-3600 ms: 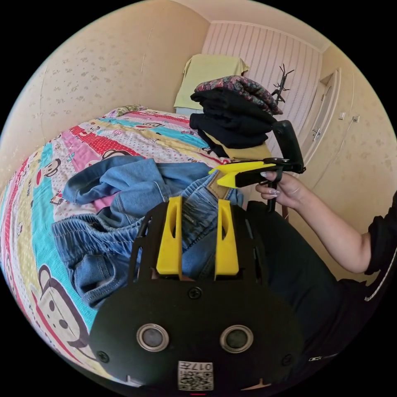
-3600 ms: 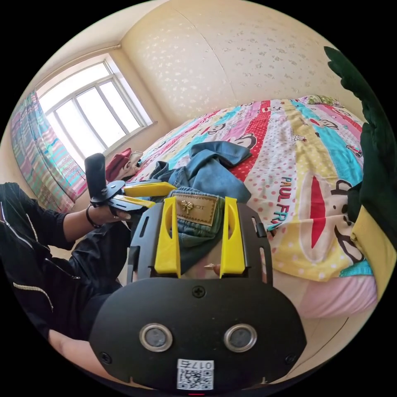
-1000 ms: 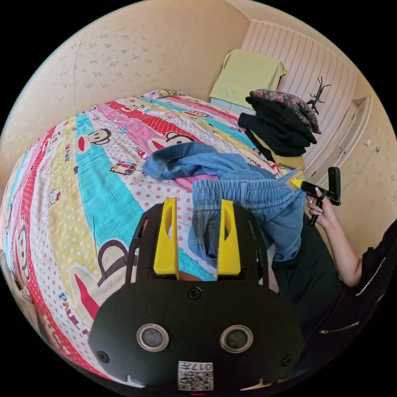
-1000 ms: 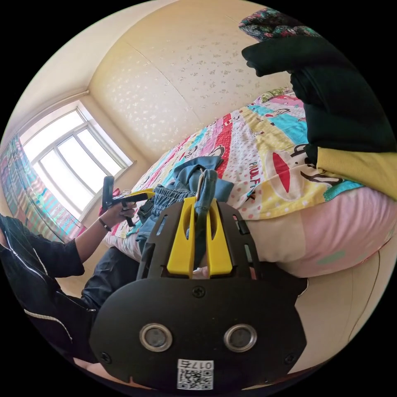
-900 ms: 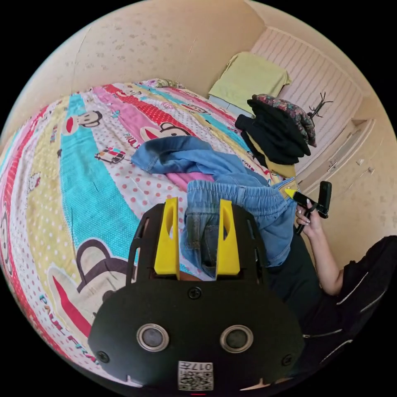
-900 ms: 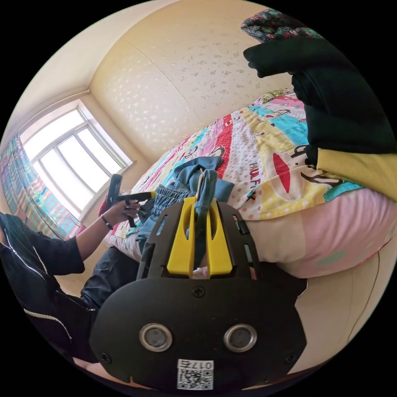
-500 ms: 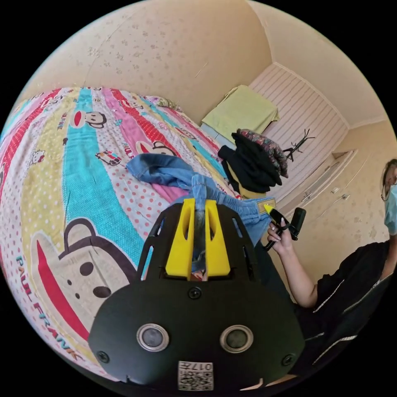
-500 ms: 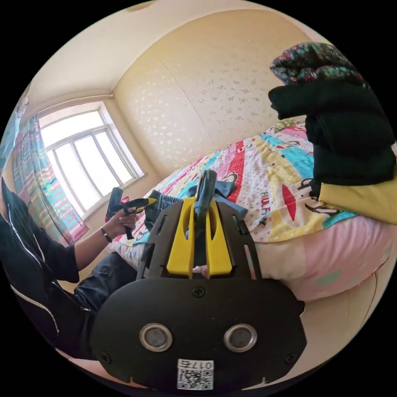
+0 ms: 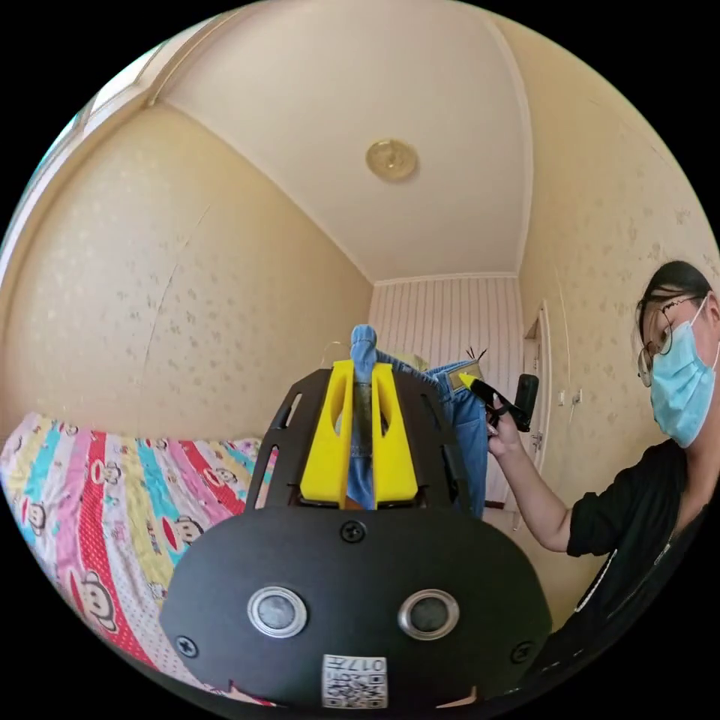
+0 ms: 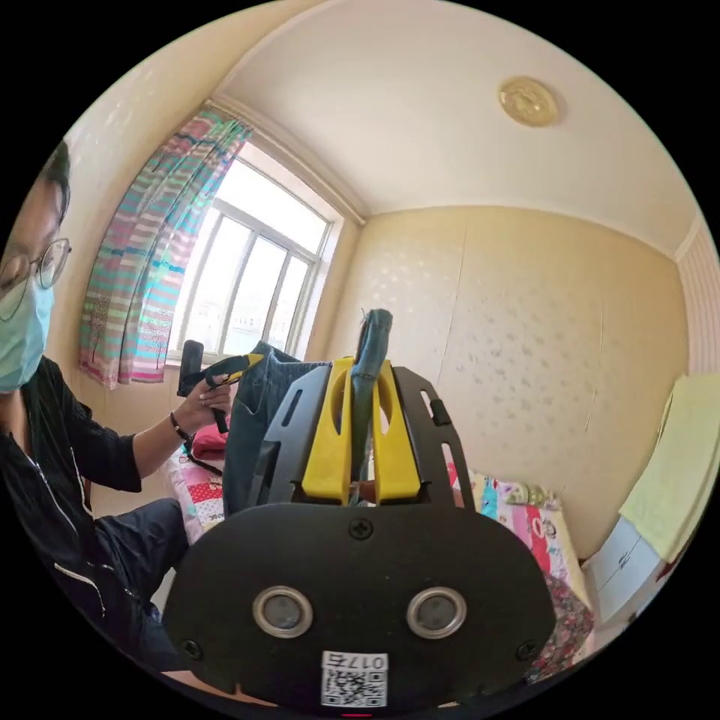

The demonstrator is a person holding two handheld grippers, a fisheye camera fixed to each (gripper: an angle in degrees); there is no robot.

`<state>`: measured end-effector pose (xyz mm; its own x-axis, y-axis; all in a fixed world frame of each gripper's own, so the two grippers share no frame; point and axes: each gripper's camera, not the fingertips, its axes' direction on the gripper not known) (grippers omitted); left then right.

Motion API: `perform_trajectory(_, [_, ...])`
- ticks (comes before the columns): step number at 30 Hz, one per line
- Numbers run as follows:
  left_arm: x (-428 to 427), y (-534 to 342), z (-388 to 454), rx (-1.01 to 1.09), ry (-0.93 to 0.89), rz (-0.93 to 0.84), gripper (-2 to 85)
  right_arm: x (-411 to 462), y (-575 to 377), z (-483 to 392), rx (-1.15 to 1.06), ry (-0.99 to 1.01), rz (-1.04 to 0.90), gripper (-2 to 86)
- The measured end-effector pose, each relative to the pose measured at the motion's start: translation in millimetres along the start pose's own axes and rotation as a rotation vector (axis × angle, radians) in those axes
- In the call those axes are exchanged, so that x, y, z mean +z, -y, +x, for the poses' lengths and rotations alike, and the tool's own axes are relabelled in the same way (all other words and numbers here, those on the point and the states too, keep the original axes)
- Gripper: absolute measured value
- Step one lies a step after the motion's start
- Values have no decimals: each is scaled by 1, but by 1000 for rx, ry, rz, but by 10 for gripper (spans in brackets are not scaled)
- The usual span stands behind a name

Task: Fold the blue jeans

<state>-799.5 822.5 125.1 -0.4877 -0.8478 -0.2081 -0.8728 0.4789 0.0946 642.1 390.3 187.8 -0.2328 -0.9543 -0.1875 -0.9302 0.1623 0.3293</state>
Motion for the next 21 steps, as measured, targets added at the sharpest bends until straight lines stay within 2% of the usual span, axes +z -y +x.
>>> perform_trajectory(4, [-26,96,106,130,84,163,46,-37,131,-42,-159,-58,94,47])
perform_trajectory(8, [-34,164,203,265,222,217,46,-65,231,-79,-283,-183,110,47])
perform_trajectory(13, [-37,228,320,424,382,272,46,-87,308,-87,-277,-172,134,47])
perform_trajectory(21, [-1,293,413,525,609,281,47,-80,388,-96,-315,-215,135,48])
